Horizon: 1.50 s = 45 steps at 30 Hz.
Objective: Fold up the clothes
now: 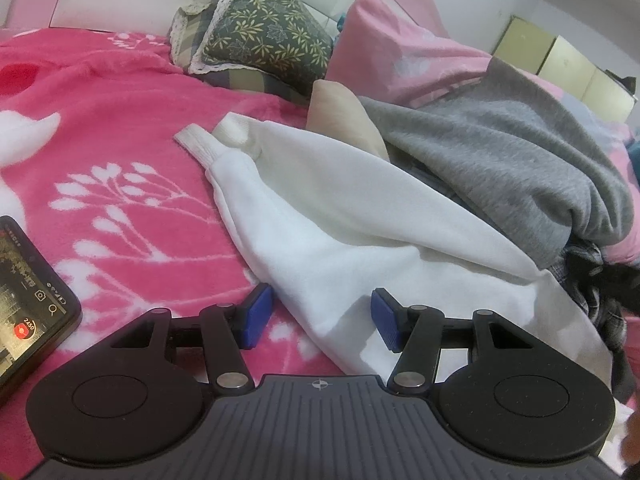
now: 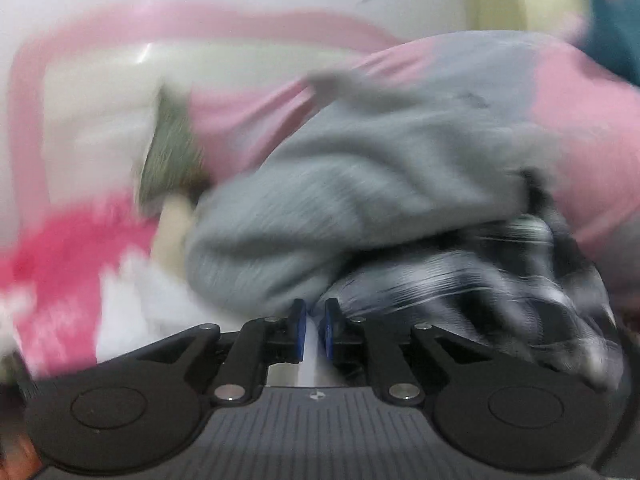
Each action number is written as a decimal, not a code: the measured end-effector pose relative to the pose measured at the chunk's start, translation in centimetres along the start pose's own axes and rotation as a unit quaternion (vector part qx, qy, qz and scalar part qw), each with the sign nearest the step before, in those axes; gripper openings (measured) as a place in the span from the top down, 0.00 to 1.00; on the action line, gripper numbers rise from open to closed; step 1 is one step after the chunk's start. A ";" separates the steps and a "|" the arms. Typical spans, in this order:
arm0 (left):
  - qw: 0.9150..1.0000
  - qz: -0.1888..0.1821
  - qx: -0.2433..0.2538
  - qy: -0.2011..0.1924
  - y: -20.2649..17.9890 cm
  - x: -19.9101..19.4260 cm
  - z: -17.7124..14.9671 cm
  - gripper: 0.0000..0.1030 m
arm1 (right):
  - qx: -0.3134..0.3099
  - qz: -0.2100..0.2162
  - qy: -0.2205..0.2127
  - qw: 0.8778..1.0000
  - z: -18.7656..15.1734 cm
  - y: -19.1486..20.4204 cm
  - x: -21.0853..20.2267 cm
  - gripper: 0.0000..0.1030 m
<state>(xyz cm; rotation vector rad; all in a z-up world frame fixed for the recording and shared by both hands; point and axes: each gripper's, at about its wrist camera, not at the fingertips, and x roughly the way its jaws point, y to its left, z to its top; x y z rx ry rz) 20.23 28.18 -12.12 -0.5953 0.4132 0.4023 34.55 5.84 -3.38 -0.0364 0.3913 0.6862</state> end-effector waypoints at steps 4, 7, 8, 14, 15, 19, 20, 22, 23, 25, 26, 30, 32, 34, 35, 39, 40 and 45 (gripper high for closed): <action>1.000 -0.002 -0.004 0.000 0.0 0.1 0.0 0.46 | 0.061 -0.035 -0.040 0.997 1.2 -3.1 -2.7 0.89; 1.000 -0.002 -0.005 0.000 0.0 0.2 0.1 0.46 | 0.078 -0.044 -0.059 0.994 1.3 -4.7 -6.7 0.89; 1.000 -0.002 -0.004 0.000 0.0 0.2 0.1 0.46 | 0.072 -0.048 -0.059 0.995 1.2 -5.0 -7.9 0.89; 1.000 0.000 -0.006 -0.002 0.1 0.0 0.1 0.46 | 0.016 -0.042 0.058 0.997 -3.0 -5.8 -10.6 0.86; 1.000 0.001 -0.006 -0.003 0.1 0.0 0.1 0.46 | 0.008 -0.052 0.095 0.994 -4.3 -5.9 -9.8 0.86; 1.000 0.002 -0.009 -0.006 0.2 0.0 0.0 0.46 | -0.006 -0.126 0.162 0.979 -6.9 -7.7 -5.3 0.86; 1.000 0.002 -0.009 -0.006 0.2 0.0 0.0 0.46 | 0.017 -0.130 0.150 0.980 -6.6 -8.7 -4.6 0.86; 1.000 0.003 -0.007 -0.007 0.1 0.1 0.0 0.46 | 0.092 -0.115 0.108 0.983 -5.2 -11.0 -3.7 0.86; 1.000 0.005 -0.005 -0.007 0.1 0.1 0.0 0.46 | 0.131 -0.104 0.090 0.982 -4.5 -12.1 -3.3 0.86; 1.000 0.009 0.001 -0.008 -0.1 0.1 -0.1 0.46 | 0.205 -0.086 0.077 0.972 -4.2 -14.2 -2.1 0.86; 1.000 0.010 0.003 -0.008 -0.2 0.1 -0.1 0.46 | 0.244 -0.075 0.085 0.963 -4.5 -15.2 -1.2 0.86; 1.000 0.009 0.003 -0.008 -0.1 0.1 -0.1 0.45 | 0.404 -0.026 0.086 0.910 -5.9 -19.0 -1.0 0.85; 1.000 0.007 0.000 -0.009 0.0 0.1 -0.1 0.45 | 0.453 -0.014 0.077 0.888 -5.7 -20.6 -2.8 0.77; 1.000 0.005 -0.003 -0.009 0.0 0.1 -0.1 0.45 | 0.496 -0.004 0.067 0.866 -5.3 -22.1 -4.8 0.69; 1.000 0.005 -0.004 -0.009 0.0 0.0 -0.1 0.45 | 0.497 -0.010 0.055 0.866 -4.7 -22.7 -6.4 0.69; 1.000 0.005 -0.005 -0.011 0.1 0.0 -0.1 0.45 | 0.464 -0.050 -0.004 0.884 -2.1 -25.0 -13.5 0.69; 1.000 0.006 -0.005 -0.011 0.0 0.0 -0.1 0.45 | 0.452 -0.060 -0.015 0.890 -1.6 -25.4 -15.3 0.69; 1.000 0.010 -0.004 -0.013 -0.1 -0.1 -0.1 0.45 | 0.351 -0.101 0.055 0.929 -1.9 -25.1 -16.6 0.71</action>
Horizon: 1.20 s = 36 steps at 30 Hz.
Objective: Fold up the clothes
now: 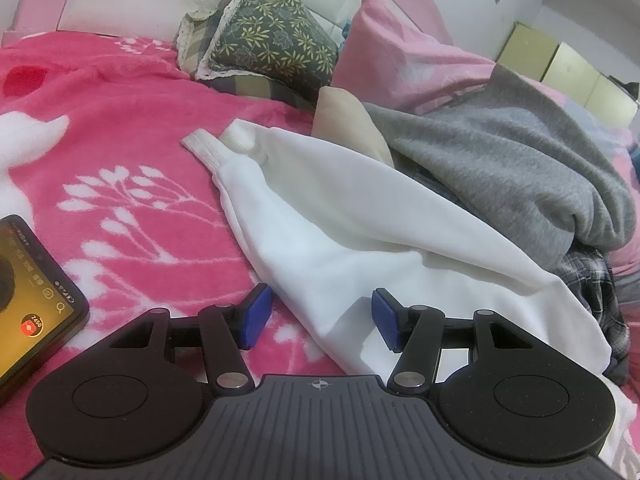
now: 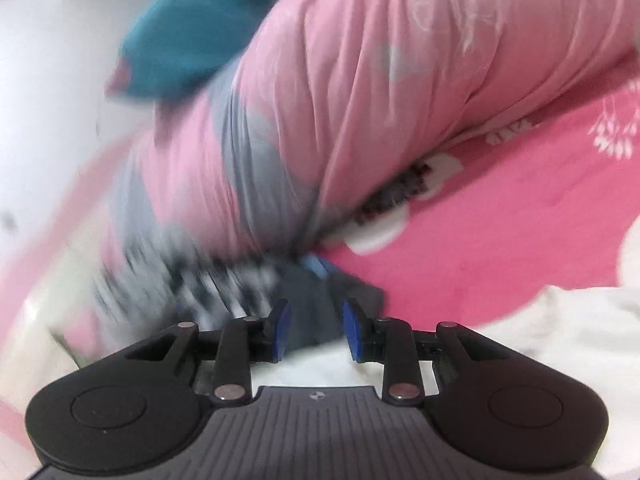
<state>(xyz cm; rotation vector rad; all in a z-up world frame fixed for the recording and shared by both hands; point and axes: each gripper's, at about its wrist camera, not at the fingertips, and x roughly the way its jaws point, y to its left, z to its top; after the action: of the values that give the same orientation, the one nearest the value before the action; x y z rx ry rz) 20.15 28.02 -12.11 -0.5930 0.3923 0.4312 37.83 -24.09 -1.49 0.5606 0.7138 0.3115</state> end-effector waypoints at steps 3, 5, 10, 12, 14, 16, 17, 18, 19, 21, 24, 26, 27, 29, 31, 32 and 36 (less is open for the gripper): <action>1.000 0.001 -0.002 -0.001 0.1 -0.1 0.0 0.45 | -0.077 -0.029 0.061 0.995 -3.2 1.6 3.7 0.72; 1.000 0.001 -0.002 -0.002 0.0 0.0 0.0 0.45 | -0.107 -0.047 0.082 0.990 -4.8 2.1 6.8 0.73; 1.000 0.000 -0.002 0.000 0.0 0.0 0.1 0.44 | -0.007 -0.057 0.049 0.997 -2.9 -1.0 10.7 0.73; 1.000 -0.003 -0.002 -0.002 -0.1 0.0 0.1 0.43 | 0.069 -0.025 0.035 0.997 -1.0 -3.2 10.0 0.73; 1.000 -0.007 0.000 -0.004 -0.1 -0.2 0.1 0.41 | 0.103 -0.023 -0.004 0.994 0.9 -4.9 6.7 0.71; 1.000 -0.016 0.004 -0.014 -0.3 -0.7 0.2 0.39 | 0.112 -0.013 -0.035 0.993 2.0 -6.5 1.7 0.71; 0.999 -0.023 0.007 -0.023 -0.5 -1.1 0.3 0.39 | 0.112 -0.011 -0.048 0.993 2.4 -7.2 -1.0 0.71; 0.999 -0.034 0.011 -0.035 -0.7 -1.9 0.3 0.39 | 0.101 -0.020 -0.059 0.993 2.5 -7.7 -3.7 0.71; 0.997 -0.049 0.016 -0.049 -0.9 -2.8 0.4 0.37 | 0.084 -0.036 -0.068 0.994 2.5 -8.0 -6.2 0.71; 0.995 -0.075 0.032 -0.064 -2.2 -4.7 0.3 0.35 | 0.041 -0.077 -0.062 0.994 2.2 -8.5 -10.2 0.71; 0.985 -0.131 0.104 -0.044 -6.7 -6.7 -0.2 0.34 | -0.021 -0.123 -0.026 0.992 1.1 -8.9 -12.5 0.72; 0.970 -0.177 0.165 0.010 -11.0 -7.1 -1.5 0.34 | -0.059 -0.139 0.000 0.989 0.3 -9.0 -12.4 0.73; 0.961 -0.199 0.187 0.039 -13.1 -6.9 -2.2 0.34 | -0.074 -0.140 0.012 0.987 -0.2 -8.9 -11.8 0.73; 0.943 -0.230 0.226 0.084 -17.5 -5.9 -4.1 0.34 | -0.100 -0.143 0.028 0.984 -0.6 -8.4 -9.8 0.74; 0.928 -0.238 0.267 0.108 -21.4 -4.4 -6.5 0.36 | -0.127 -0.161 0.039 0.978 -0.9 -8.1 -7.8 0.75; 0.919 -0.242 0.287 0.120 -23.3 -3.6 -7.7 0.36 | -0.145 -0.174 0.044 0.973 -0.9 -8.0 -6.9 0.75; 0.904 -0.258 0.315 0.131 -27.4 -1.0 -11.6 0.37 | -0.191 -0.196 0.043 0.961 0.1 -9.0 -5.8 0.67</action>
<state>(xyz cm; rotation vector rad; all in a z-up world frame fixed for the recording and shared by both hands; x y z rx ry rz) 30.19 0.25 -8.16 -0.1004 0.5780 -0.2939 34.47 -34.06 -3.60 0.0329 0.8068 0.0971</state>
